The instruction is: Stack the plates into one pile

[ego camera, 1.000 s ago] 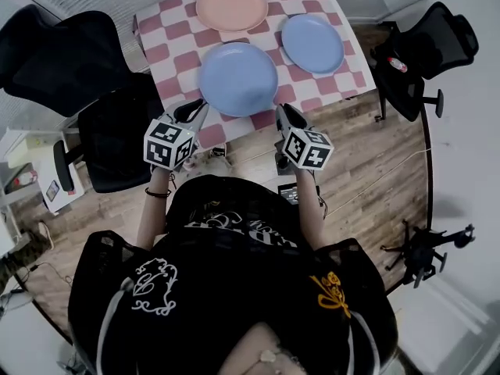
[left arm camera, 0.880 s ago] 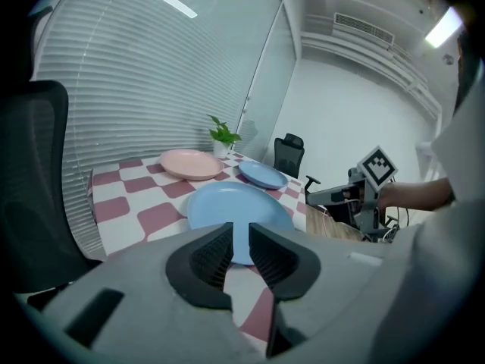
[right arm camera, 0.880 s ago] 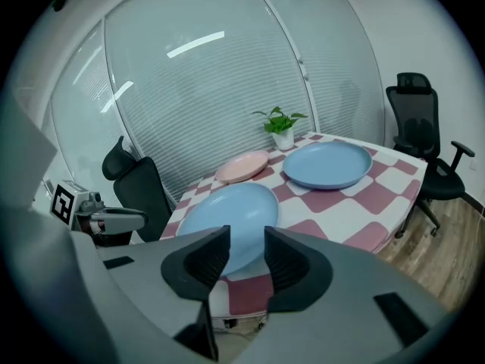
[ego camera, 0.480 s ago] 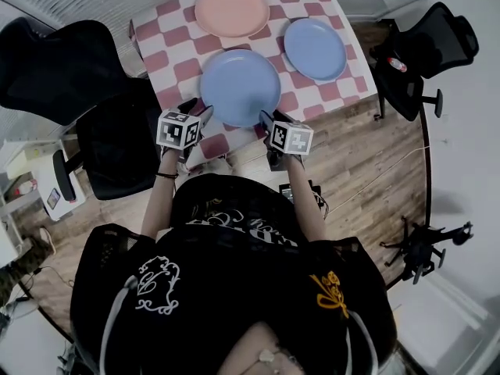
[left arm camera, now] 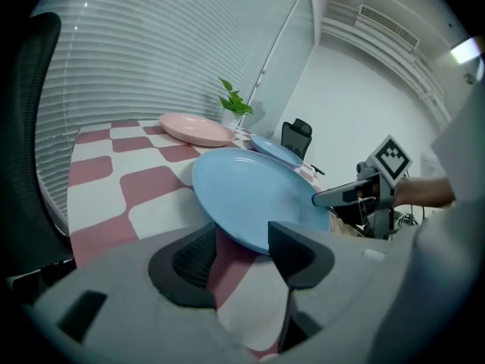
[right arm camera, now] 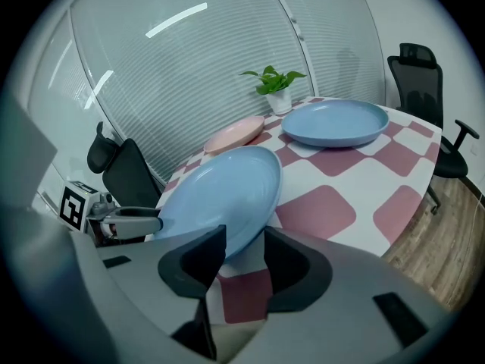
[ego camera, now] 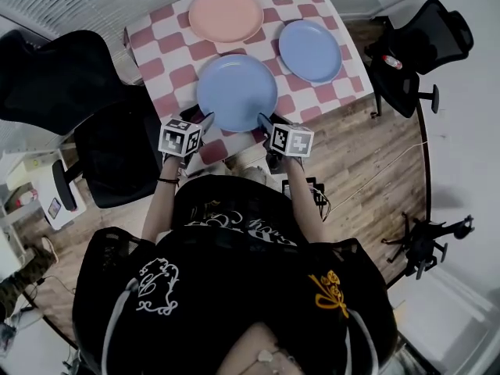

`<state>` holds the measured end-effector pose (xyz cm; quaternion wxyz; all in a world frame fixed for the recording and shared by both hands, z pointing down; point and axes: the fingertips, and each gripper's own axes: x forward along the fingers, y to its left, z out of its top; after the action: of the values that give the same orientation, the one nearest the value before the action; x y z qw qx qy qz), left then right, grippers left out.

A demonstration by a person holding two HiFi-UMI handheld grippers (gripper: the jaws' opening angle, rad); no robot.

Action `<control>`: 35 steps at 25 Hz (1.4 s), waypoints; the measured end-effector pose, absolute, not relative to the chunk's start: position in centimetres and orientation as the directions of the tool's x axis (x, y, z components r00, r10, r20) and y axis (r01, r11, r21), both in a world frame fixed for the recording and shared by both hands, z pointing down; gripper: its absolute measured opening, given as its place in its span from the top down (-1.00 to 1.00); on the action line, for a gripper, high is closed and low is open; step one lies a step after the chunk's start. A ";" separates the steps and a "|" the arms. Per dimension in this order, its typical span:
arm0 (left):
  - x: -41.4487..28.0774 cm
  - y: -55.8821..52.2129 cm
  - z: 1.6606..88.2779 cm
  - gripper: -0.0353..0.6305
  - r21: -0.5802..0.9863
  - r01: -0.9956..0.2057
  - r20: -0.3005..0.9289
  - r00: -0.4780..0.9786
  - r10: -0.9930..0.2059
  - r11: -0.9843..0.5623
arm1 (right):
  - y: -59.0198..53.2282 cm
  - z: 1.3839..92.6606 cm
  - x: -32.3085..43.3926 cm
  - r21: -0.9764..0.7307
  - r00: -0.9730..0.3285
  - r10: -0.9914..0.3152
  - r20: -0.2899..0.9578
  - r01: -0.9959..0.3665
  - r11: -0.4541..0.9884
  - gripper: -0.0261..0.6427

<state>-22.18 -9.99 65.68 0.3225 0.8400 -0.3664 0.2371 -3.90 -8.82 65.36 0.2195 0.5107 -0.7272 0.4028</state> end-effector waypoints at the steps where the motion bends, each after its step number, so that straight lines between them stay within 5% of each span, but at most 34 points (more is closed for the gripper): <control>1: -22.1 -10.0 65.3 0.23 0.377 -0.769 0.626 0.622 -0.470 -0.516 | -9.0 64.8 -3.9 -0.364 -0.389 -0.572 0.722 -0.917 0.164 0.47; 21: -10.3 -16.6 58.9 0.23 0.315 -0.822 0.567 0.564 -0.601 -0.474 | -18.5 58.3 7.6 -0.334 -0.487 -0.589 0.645 -0.873 0.357 0.47; 35: 3.2 -22.6 60.9 0.23 0.315 -0.831 0.629 0.545 -0.554 -0.459 | -24.1 60.7 21.4 -0.364 -0.475 -0.564 0.675 -0.880 0.306 0.47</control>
<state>3.17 -22.63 60.95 0.3062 0.8238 -0.4203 0.2255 21.35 -24.12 60.67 0.2173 0.4639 -0.7782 0.3633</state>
